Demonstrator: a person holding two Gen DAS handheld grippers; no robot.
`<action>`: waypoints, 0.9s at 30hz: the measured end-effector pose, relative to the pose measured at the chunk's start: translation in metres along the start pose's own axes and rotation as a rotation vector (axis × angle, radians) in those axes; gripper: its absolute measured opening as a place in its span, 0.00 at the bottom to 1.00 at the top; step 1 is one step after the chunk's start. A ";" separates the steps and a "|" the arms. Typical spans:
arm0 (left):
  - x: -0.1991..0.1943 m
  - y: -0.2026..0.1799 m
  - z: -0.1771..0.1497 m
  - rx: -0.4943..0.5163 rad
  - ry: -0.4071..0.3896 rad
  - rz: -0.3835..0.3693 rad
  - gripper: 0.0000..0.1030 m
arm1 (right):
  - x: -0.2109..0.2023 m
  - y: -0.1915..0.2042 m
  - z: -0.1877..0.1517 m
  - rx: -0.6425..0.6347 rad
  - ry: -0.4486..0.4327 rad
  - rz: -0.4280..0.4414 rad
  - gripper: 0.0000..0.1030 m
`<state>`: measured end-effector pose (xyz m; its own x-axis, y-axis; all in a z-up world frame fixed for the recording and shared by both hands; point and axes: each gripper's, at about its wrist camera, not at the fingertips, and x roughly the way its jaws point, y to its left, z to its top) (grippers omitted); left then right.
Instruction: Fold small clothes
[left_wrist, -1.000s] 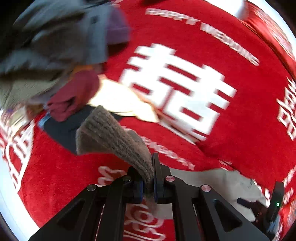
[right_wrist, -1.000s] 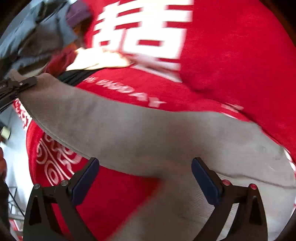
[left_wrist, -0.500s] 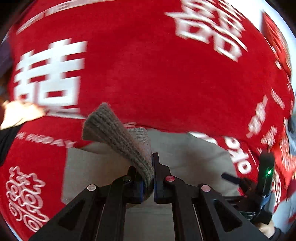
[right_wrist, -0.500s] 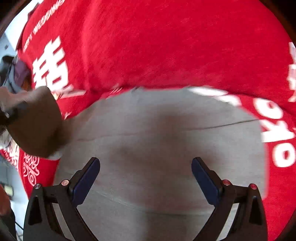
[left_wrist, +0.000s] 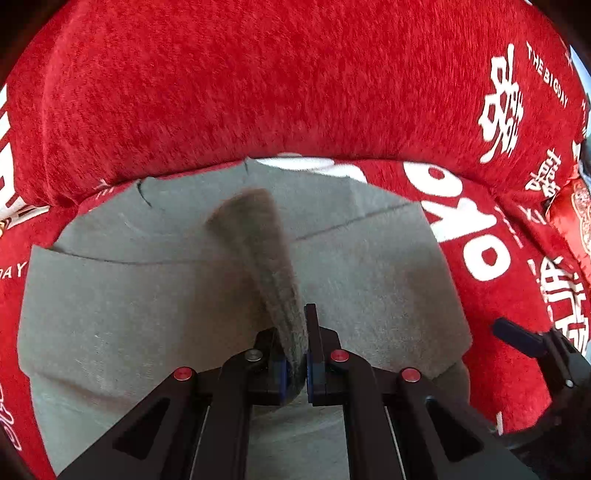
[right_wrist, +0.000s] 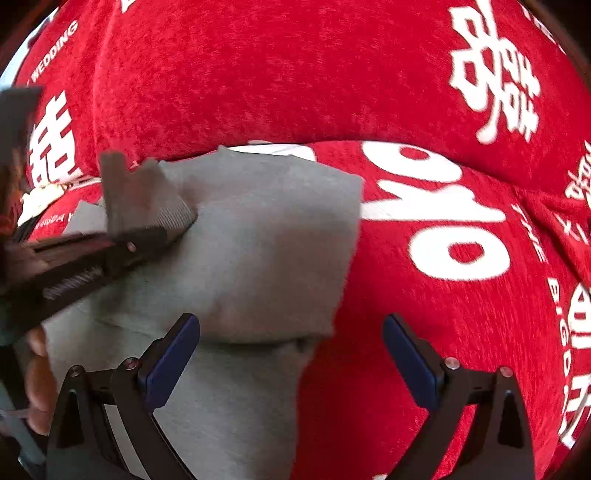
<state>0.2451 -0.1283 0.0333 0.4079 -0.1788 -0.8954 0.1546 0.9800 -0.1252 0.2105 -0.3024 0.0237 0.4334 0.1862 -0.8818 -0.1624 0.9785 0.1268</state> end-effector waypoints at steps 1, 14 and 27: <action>-0.001 -0.005 0.000 0.008 0.000 0.003 0.07 | -0.003 -0.004 -0.004 0.014 -0.004 0.009 0.97; 0.017 -0.034 0.002 0.059 0.071 -0.032 0.41 | -0.011 -0.028 -0.018 0.089 -0.027 0.047 0.97; -0.063 0.054 -0.027 0.026 -0.056 -0.165 0.84 | -0.042 -0.014 -0.004 0.068 -0.094 0.175 0.97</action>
<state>0.2033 -0.0613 0.0710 0.4241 -0.3421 -0.8385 0.2461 0.9346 -0.2569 0.1909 -0.3243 0.0573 0.4850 0.3580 -0.7979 -0.1836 0.9337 0.3073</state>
